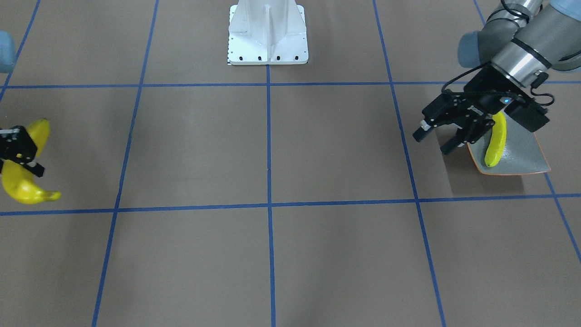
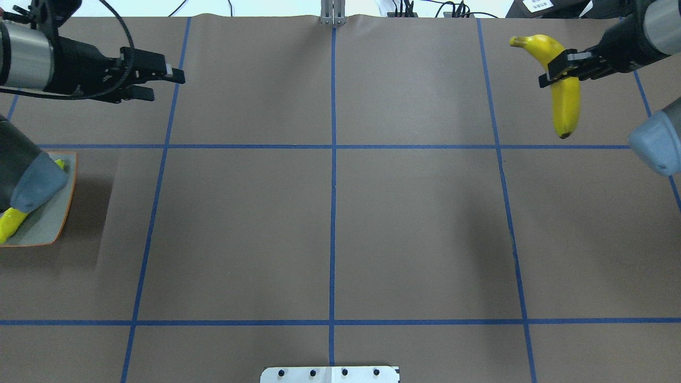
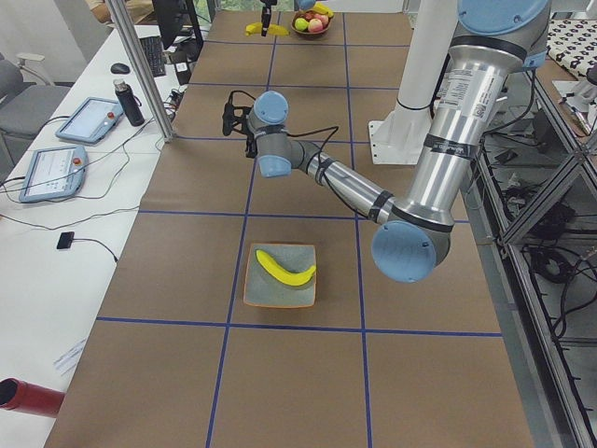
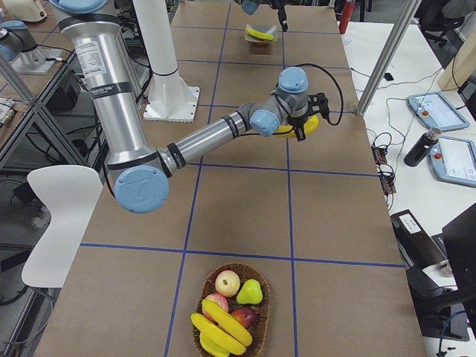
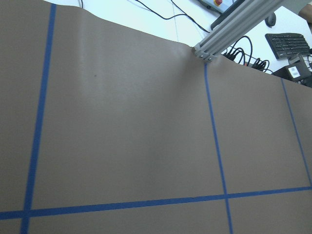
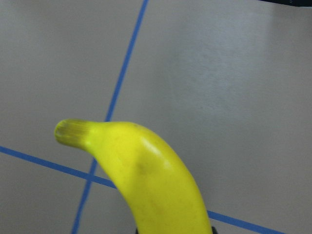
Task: Transfer all bananas from basket to plate
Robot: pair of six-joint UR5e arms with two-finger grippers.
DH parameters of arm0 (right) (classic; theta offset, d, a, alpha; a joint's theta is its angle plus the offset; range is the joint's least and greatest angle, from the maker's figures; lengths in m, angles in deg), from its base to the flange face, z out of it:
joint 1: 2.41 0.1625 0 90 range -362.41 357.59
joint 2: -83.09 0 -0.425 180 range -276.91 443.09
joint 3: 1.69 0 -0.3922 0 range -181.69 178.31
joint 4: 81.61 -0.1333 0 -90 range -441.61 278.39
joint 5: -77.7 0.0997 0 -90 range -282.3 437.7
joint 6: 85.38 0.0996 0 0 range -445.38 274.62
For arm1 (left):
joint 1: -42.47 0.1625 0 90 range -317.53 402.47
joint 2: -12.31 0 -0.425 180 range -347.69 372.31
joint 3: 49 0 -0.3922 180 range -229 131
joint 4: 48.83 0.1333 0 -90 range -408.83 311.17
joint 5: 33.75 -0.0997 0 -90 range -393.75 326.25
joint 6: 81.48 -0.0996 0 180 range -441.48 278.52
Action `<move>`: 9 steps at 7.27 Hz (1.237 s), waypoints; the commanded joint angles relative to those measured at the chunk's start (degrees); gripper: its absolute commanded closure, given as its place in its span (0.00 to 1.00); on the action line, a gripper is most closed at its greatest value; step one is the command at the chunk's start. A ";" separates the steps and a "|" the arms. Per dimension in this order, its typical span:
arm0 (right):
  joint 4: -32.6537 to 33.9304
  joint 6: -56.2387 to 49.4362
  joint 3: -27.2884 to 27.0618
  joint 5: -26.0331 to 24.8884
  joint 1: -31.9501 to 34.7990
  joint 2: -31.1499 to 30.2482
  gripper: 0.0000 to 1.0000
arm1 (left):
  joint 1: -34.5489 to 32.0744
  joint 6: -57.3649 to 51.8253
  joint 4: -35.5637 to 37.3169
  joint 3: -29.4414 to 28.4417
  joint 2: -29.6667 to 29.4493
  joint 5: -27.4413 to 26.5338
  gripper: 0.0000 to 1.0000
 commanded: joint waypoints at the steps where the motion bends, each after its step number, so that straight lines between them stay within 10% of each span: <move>1: -0.01 17.68 -3.36 -7.91 -9.50 7.13 1.00 | 3.75 8.83 0.01 -0.35 -6.37 -0.40 0.00; 9: 0.34 51.24 -5.75 -27.80 -23.95 14.96 1.00 | 16.07 14.39 -0.52 5.19 -7.52 -3.39 0.00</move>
